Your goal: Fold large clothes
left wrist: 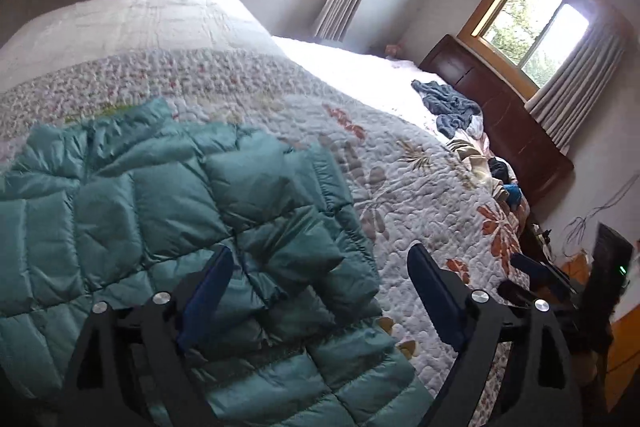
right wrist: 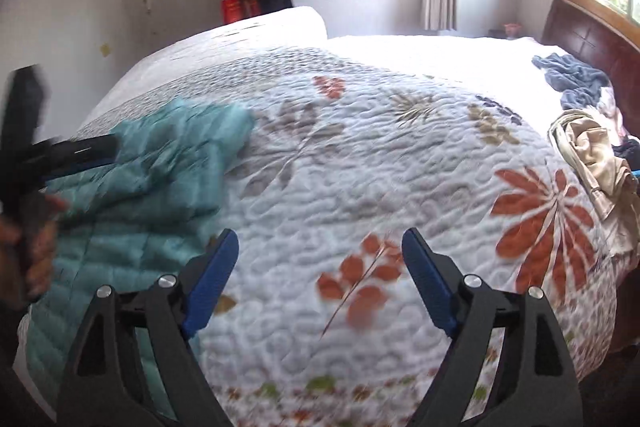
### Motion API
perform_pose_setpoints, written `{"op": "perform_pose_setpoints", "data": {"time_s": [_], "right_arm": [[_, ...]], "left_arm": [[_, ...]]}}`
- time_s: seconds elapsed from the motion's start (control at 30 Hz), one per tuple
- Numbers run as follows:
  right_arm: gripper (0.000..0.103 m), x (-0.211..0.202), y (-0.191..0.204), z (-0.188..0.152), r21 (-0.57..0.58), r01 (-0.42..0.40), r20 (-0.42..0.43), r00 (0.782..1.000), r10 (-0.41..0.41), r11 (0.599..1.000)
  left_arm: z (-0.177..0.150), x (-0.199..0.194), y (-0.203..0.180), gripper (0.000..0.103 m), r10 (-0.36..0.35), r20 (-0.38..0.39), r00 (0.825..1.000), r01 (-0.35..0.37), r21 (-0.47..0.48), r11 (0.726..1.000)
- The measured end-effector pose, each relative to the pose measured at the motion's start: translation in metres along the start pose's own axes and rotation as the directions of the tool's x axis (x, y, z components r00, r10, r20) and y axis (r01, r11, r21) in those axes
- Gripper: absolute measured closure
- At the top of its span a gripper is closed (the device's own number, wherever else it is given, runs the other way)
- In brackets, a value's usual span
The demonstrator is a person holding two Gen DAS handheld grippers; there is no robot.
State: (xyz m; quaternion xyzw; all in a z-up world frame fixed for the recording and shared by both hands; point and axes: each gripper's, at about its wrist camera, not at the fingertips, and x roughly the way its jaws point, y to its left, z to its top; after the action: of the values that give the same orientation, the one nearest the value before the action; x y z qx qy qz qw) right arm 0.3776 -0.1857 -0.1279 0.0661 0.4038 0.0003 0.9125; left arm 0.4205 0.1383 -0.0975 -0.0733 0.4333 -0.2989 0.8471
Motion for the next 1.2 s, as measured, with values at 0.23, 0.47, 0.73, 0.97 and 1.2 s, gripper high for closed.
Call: {"op": "perform_pose_setpoints", "data": {"time_s": [0.23,0.47,0.73,0.97,1.2], "right_arm": [[0.020,0.009,0.004,0.008,0.035,-0.059,-0.038,0.997,0.060,0.998],[0.012,0.027,-0.002,-0.004,-0.009,0.110,0.010,0.994,-0.110,0.994],[0.006,0.117,-0.017,0.007,-0.036,0.104,-0.114,0.988,-0.108,0.994],[0.004,0.085,-0.024,0.005,0.008,0.024,-0.055,0.998,-0.024,1.000],[0.004,-0.022,0.007,-0.042,-0.057,-0.351,-0.206,0.920,0.333,0.935]], "left_arm": [[-0.005,-0.084,0.016,0.004,-0.037,0.081,0.996,0.040,-0.034,0.999],[-0.056,-0.115,0.033,0.004,-0.001,0.076,0.997,0.007,-0.078,0.997],[-0.089,-0.133,0.035,0.004,0.038,0.079,0.996,-0.027,-0.136,0.990],[-0.104,-0.158,0.037,0.004,0.074,0.113,0.991,-0.049,-0.213,0.976],[-0.196,-0.241,0.054,0.004,0.161,0.023,0.987,-0.147,-0.297,0.944]]}}
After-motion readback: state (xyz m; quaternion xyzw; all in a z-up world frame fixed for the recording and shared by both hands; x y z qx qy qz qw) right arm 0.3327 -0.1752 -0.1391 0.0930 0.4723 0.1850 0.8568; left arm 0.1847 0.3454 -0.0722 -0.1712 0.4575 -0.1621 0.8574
